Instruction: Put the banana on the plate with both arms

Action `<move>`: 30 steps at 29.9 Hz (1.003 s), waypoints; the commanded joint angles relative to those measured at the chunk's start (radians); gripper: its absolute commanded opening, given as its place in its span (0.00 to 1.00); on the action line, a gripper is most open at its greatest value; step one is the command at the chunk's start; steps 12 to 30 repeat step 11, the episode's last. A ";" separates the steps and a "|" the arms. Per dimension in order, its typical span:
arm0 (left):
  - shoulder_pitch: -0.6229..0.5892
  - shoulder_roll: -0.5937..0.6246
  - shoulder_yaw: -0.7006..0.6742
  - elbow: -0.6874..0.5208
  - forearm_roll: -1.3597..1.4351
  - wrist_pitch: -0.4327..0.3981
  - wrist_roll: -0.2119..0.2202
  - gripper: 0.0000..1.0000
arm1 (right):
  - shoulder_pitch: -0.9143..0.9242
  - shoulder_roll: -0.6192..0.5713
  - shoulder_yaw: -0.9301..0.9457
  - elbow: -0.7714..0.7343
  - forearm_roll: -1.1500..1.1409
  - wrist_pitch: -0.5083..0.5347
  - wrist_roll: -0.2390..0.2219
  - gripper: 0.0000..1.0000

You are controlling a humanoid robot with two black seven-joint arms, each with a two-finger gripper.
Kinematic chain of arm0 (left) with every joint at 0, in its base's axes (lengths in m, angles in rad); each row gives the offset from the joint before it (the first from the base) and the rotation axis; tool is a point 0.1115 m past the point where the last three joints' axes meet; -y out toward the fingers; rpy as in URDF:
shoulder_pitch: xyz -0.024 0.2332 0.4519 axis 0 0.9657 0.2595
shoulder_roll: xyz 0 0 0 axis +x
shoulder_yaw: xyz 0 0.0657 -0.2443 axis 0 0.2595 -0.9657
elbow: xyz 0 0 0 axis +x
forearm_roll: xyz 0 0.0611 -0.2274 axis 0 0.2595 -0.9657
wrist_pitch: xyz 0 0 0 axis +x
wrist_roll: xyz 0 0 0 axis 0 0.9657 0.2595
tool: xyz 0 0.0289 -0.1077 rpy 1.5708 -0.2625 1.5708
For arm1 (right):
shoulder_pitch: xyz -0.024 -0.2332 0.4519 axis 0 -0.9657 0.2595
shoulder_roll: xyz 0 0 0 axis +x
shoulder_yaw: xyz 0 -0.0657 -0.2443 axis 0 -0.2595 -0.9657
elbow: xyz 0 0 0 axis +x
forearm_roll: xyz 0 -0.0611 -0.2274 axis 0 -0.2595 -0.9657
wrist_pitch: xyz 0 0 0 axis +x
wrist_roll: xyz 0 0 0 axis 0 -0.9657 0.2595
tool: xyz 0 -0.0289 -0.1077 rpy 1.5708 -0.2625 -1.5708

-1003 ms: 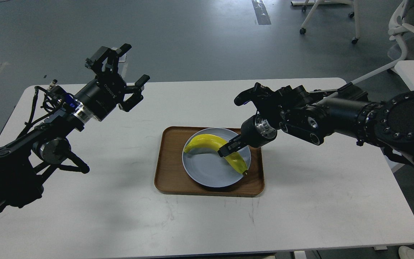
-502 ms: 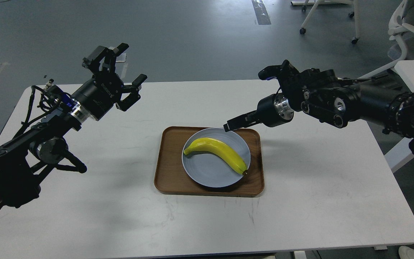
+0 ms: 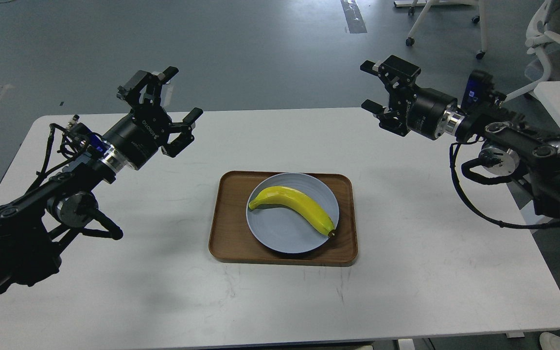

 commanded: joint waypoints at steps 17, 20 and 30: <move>0.044 -0.125 -0.003 0.156 -0.002 0.000 0.001 0.98 | -0.139 0.001 0.106 -0.008 0.006 0.000 0.000 1.00; 0.044 -0.125 -0.003 0.156 -0.002 0.000 0.001 0.98 | -0.139 0.001 0.106 -0.008 0.006 0.000 0.000 1.00; 0.044 -0.125 -0.003 0.156 -0.002 0.000 0.001 0.98 | -0.139 0.001 0.106 -0.008 0.006 0.000 0.000 1.00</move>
